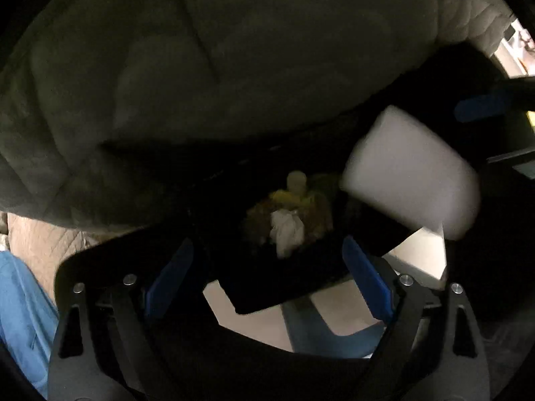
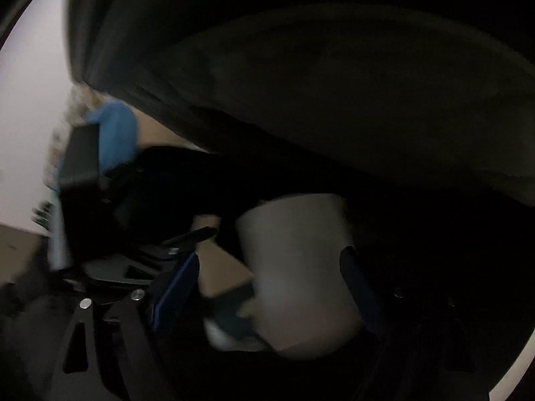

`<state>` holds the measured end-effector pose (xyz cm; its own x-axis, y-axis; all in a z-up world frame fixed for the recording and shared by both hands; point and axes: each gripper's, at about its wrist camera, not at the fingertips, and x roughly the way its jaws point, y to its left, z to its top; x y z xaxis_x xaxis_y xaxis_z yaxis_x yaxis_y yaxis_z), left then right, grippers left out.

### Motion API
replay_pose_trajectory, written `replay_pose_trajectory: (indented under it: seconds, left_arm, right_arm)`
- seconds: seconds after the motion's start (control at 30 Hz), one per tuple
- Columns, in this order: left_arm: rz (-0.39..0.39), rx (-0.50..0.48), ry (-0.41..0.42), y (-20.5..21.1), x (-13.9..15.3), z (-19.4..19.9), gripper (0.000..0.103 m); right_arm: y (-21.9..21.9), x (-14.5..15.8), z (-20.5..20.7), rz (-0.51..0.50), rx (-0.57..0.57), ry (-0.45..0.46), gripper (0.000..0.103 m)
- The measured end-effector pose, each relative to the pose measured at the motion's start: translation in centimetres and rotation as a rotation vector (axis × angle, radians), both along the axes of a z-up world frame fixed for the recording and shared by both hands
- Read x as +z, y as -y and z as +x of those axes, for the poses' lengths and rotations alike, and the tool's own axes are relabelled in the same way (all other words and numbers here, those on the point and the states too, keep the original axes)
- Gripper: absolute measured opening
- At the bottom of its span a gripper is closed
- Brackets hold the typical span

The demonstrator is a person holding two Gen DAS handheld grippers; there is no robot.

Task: Collect trash
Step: 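Lower the paper roll and crumpled paper into the bin and open both grippers, then grasp the gold snack packet with right gripper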

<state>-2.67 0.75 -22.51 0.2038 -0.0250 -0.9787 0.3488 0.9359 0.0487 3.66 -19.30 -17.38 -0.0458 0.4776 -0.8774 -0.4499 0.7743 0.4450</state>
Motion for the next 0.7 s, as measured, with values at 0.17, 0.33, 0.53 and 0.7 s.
replay_pose_trajectory:
  seconds: [0.17,0.33,0.53,0.7]
  left_arm:
    - [-0.053,0.01,0.042,-1.6,2.8,-1.0,0.089]
    - [-0.149,-0.006,0.174,-1.6,10.0,-2.6,0.089]
    - [-0.217,-0.063,0.416,0.8,19.8,-1.7,0.089]
    - [-0.29,-0.039,0.484,2.7,23.1,1.3,0.089]
  right_arm:
    - [2.1,5.7,-1.3,0.092,0.01,0.1,0.084]
    - [7.7,17.7,0.9,0.172,-0.082,0.44,0.088]
    - [17.9,22.9,16.3,-0.148,-0.491,0.649,0.097]
    - [23.0,20.5,27.7,-0.187,-0.774,0.523,0.087]
